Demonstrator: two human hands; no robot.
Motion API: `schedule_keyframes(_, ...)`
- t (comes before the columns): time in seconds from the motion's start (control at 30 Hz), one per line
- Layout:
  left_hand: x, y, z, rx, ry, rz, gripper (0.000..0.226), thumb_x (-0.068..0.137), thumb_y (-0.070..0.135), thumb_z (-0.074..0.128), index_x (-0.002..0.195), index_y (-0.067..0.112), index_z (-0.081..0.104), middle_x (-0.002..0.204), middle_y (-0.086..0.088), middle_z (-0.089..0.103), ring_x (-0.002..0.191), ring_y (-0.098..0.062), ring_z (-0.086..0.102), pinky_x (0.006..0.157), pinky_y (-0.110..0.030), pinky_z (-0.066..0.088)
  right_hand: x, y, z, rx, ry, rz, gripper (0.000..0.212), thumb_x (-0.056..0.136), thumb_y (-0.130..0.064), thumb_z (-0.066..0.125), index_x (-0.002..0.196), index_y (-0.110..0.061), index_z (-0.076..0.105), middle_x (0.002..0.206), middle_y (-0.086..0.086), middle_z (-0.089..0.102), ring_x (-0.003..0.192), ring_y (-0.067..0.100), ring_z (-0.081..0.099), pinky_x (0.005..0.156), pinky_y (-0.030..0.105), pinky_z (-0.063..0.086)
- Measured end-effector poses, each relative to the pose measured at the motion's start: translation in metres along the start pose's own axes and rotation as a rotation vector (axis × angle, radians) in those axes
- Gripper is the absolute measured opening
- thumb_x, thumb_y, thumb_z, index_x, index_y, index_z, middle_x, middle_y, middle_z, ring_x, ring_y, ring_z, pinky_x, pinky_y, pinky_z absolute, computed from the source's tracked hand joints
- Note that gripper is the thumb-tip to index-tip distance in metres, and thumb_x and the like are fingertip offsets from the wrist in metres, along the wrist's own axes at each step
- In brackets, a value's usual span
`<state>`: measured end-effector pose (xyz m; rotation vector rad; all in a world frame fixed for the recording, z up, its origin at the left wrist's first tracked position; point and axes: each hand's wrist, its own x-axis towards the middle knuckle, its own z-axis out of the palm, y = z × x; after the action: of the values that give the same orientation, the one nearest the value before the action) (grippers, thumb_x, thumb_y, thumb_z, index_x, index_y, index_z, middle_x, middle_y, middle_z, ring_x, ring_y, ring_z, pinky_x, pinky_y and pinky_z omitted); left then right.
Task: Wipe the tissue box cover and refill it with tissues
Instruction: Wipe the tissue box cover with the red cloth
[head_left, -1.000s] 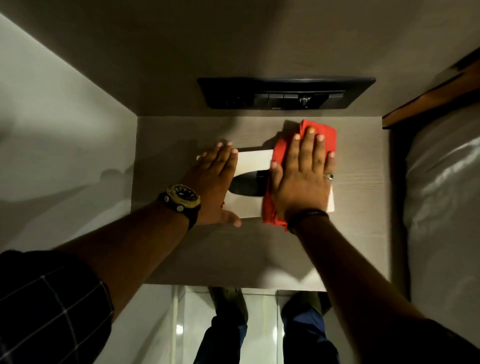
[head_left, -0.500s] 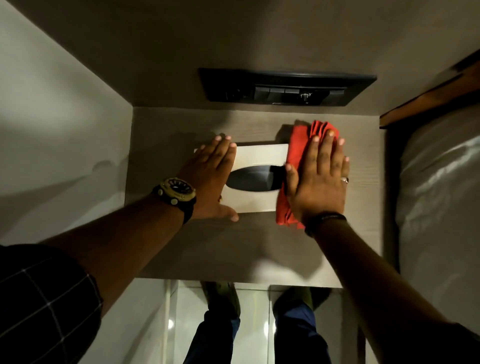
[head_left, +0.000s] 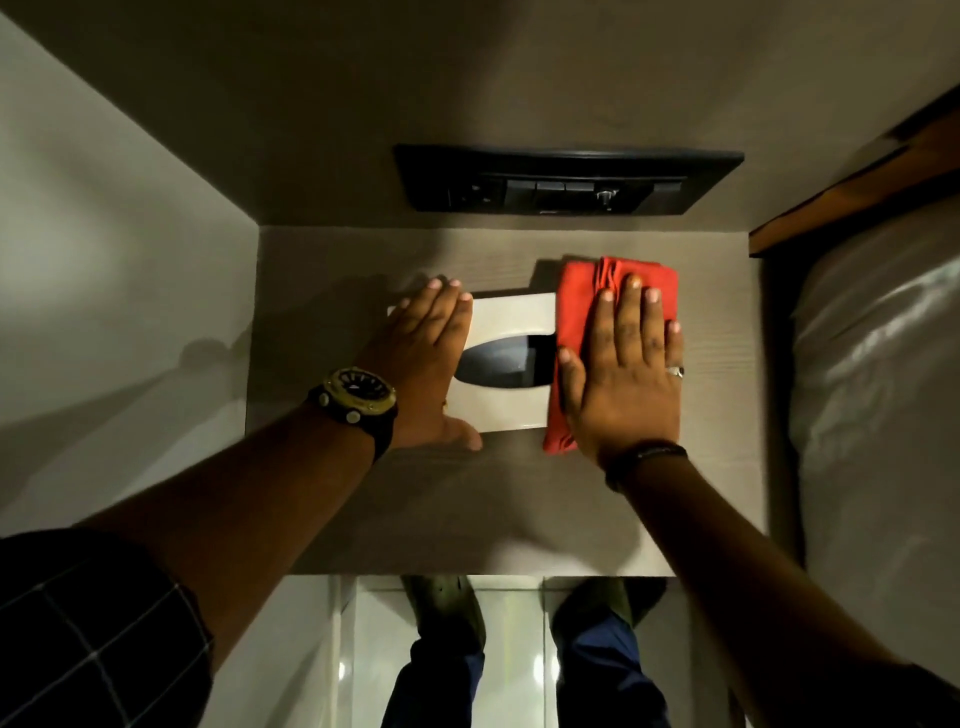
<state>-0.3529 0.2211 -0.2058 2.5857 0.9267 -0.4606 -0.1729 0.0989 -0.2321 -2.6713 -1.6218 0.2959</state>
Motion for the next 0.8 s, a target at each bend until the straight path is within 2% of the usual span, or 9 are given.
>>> schedule_keyframes(0.1, 0.0, -0.002, 0.001, -0.004, 0.016, 0.022, 0.144, 0.051, 0.074, 0.073, 0.149, 0.009, -0.009, 0.161, -0.012, -0.009, 0.147, -0.027, -0.011, 0.118, -0.04, -0.002, 0.007, -0.021, 0.003, -0.03, -0.019, 0.027, 0.068, 0.099, -0.047, 0.015, 0.153, -0.009, 0.006, 0.161, 0.016, 0.001, 0.149, 0.033, -0.004, 0.12, 0.049, 0.0)
schedule_keyframes(0.2, -0.001, -0.004, 0.001, -0.008, 0.015, 0.036, 0.142, 0.053, 0.074, 0.073, 0.15, 0.008, -0.008, 0.161, -0.013, -0.009, 0.147, -0.027, -0.01, 0.117, -0.039, -0.005, -0.002, -0.045, 0.008, -0.019, -0.054, -0.068, 0.066, 0.098, -0.046, 0.012, 0.153, -0.01, 0.004, 0.161, 0.015, -0.001, 0.149, 0.032, -0.005, 0.12, 0.049, -0.002)
schedule_keyframes(0.4, 0.001, -0.01, 0.001, -0.021, -0.033, 0.053, 0.146, 0.048, 0.081, 0.067, 0.15, 0.011, -0.011, 0.16, -0.007, -0.014, 0.14, -0.015, -0.021, 0.114, -0.036, -0.007, -0.009, -0.06, 0.002, 0.165, -0.089, -0.149, 0.062, 0.102, -0.041, 0.021, 0.154, -0.012, 0.005, 0.162, 0.01, -0.002, 0.148, 0.025, -0.01, 0.12, 0.043, -0.008)
schedule_keyframes(0.53, -0.002, -0.014, 0.0, -0.003, -0.057, 0.089, 0.153, 0.039, 0.096, 0.049, 0.147, 0.012, -0.02, 0.151, -0.004, -0.031, 0.139, -0.019, -0.029, 0.11, -0.032, -0.018, -0.01, -0.029, -0.013, 0.461, 0.047, -0.171, 0.06, 0.1, -0.035, 0.029, 0.152, -0.009, 0.016, 0.16, 0.012, 0.008, 0.148, 0.025, 0.0, 0.12, 0.043, 0.002)
schedule_keyframes(0.6, -0.007, -0.011, -0.003, 0.002, -0.009, 0.059, 0.151, 0.042, 0.098, 0.044, 0.147, 0.011, -0.019, 0.151, -0.005, -0.031, 0.14, -0.021, -0.03, 0.111, -0.032, -0.022, -0.003, -0.006, -0.017, 0.441, 0.106, -0.092, 0.059, 0.099, -0.036, 0.028, 0.151, -0.008, 0.02, 0.16, 0.016, 0.012, 0.148, 0.031, 0.005, 0.12, 0.046, 0.006)
schedule_keyframes(0.7, 0.001, 0.02, -0.004, 0.001, 0.209, 0.111, 0.121, 0.067, 0.087, 0.039, 0.15, 0.005, 0.007, 0.16, -0.017, 0.0, 0.147, -0.031, -0.007, 0.118, -0.045, -0.005, 0.018, 0.024, -0.014, 0.371, 0.09, -0.059, 0.058, 0.099, -0.031, 0.031, 0.15, -0.006, 0.023, 0.159, 0.018, 0.014, 0.148, 0.035, 0.009, 0.12, 0.049, 0.012)
schedule_keyframes(0.77, 0.015, 0.059, 0.004, -0.001, 0.352, 0.186, 0.092, 0.083, 0.065, 0.043, 0.148, 0.002, 0.022, 0.157, -0.021, 0.017, 0.146, -0.034, 0.007, 0.12, -0.049, 0.007, 0.03, 0.033, -0.011, 0.388, 0.043, -0.129, 0.057, 0.099, -0.03, 0.032, 0.15, -0.007, 0.023, 0.159, 0.018, 0.015, 0.148, 0.036, 0.007, 0.12, 0.047, 0.013)
schedule_keyframes(0.8, 0.022, 0.078, 0.01, -0.008, 0.375, 0.179, 0.082, 0.086, 0.054, 0.043, 0.148, 0.003, 0.024, 0.157, -0.019, 0.018, 0.147, -0.033, 0.01, 0.12, -0.048, 0.01, 0.033, 0.036, -0.009, 0.376, 0.037, -0.168, 0.057, 0.099, -0.029, 0.033, 0.15, -0.006, 0.025, 0.158, 0.019, 0.017, 0.148, 0.037, 0.007, 0.12, 0.047, 0.013)
